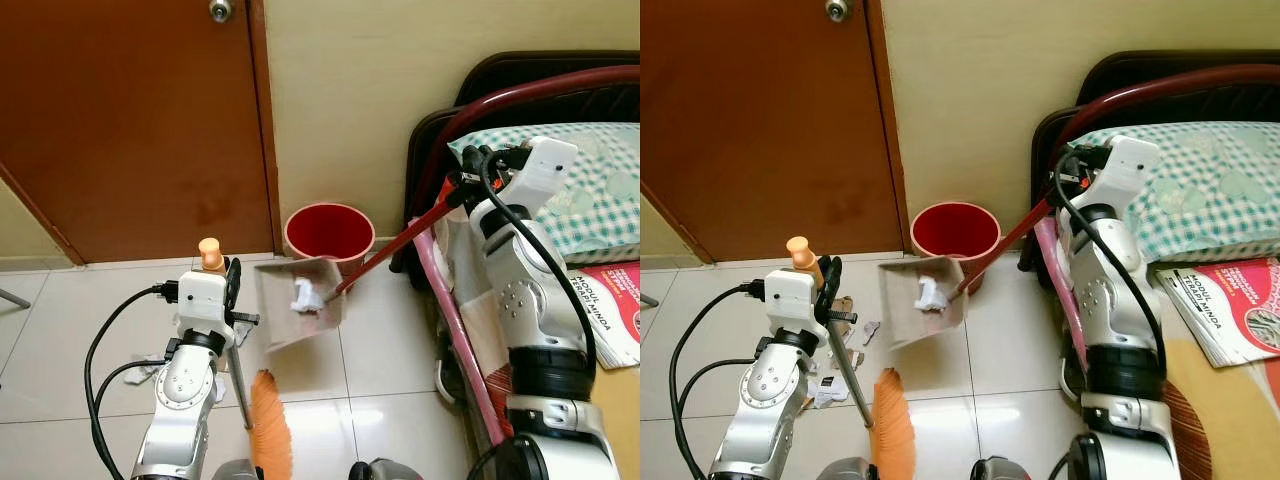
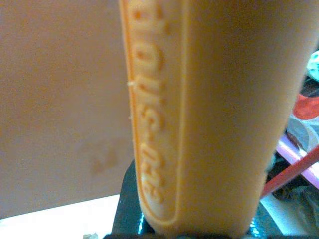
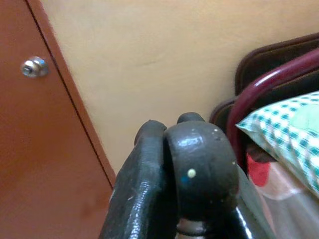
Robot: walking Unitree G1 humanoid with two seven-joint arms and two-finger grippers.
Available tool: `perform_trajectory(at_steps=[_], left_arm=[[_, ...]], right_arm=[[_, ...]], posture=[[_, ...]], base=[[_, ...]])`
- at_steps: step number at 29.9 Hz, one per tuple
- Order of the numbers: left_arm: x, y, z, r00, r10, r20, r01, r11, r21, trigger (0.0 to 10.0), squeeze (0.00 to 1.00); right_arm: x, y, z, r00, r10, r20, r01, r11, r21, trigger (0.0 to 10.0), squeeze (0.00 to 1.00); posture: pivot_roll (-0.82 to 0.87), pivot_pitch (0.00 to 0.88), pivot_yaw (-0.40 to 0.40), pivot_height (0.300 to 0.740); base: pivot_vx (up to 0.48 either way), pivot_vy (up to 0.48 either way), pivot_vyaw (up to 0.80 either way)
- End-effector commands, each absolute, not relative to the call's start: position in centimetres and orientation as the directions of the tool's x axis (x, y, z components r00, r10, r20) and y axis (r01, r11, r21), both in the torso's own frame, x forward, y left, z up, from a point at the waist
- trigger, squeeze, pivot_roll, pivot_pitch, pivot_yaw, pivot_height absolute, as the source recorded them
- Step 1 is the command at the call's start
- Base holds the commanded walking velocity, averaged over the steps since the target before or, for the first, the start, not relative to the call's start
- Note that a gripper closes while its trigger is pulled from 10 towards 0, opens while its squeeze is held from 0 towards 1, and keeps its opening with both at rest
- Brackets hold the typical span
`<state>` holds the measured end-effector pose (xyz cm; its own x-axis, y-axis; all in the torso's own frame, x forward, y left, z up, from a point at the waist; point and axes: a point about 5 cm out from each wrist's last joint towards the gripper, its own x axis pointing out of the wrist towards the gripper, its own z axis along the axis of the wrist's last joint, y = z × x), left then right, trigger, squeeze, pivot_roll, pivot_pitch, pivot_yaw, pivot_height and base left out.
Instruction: Sweep floor
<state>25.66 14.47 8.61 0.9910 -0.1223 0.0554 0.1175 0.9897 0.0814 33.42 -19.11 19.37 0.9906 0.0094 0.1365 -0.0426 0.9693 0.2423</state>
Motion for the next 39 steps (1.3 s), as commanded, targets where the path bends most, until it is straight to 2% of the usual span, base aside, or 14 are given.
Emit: perform_trajectory(at_steps=[1, 7, 14, 20, 28, 39], left_arm=[[25.5, 15.0, 9.5, 0.991, -0.106, 0.077, 0.099, 0.991, 0.09, 10.0, 0.0], [25.3, 16.1, 10.2, 0.992, -0.08, 0.092, 0.071, 0.993, 0.099, 10.0, 0.0], [25.4, 15.6, 10.3, 0.991, -0.092, 0.093, 0.083, 0.992, 0.092, 10.0, 0.0], [25.0, 15.4, 10.1, 0.992, -0.102, 0.079, 0.095, 0.992, 0.088, 10.0, 0.0], [25.2, 15.4, 10.2, 0.991, -0.103, 0.082, 0.095, 0.991, 0.089, 10.0, 0.0], [25.0, 15.5, 10.1, 0.992, -0.103, 0.073, 0.097, 0.992, 0.086, 10.0, 0.0]], right_arm=[[32.6, -19.5, 19.8, 0.988, 0.021, 0.15, -0.057, 0.969, 0.238, 10.0, 0.0], [31.1, -19.7, 18.0, 0.996, 0.019, 0.091, -0.041, 0.968, 0.247, 10.0, 0.0], [30.4, -19.2, 17.4, 0.997, 0.029, 0.068, -0.046, 0.967, 0.251, 10.0, 0.0], [28.8, -19.6, 15.0, 1.0, 0.019, -0.018, -0.015, 0.971, 0.238, 10.0, 0.0], [28.4, -19.7, 14.0, 0.999, 0.022, -0.047, -0.011, 0.974, 0.228, 10.0, 0.0], [28.1, -19.7, 13.4, 0.997, 0.022, -0.067, -0.007, 0.977, 0.215, 10.0, 0.0]], posture=[[-0.02, 0.015, -0.01, 0.74], [-0.02, 0.019, -0.008, 0.74], [-0.02, 0.018, -0.008, 0.74], [-0.03, 0.029, -0.007, 0.74], [-0.03, 0.029, -0.007, 0.74], [-0.03, 0.032, -0.005, 0.74]], base=[[0.0, 0.0, 0.0], [0.0, 0.0, 0.0], [0.172, 0.0, 0.0], [0.244, 0.0, 0.0], [0.263, 0.0, 0.0], [0.312, 0.263, 0.0]])
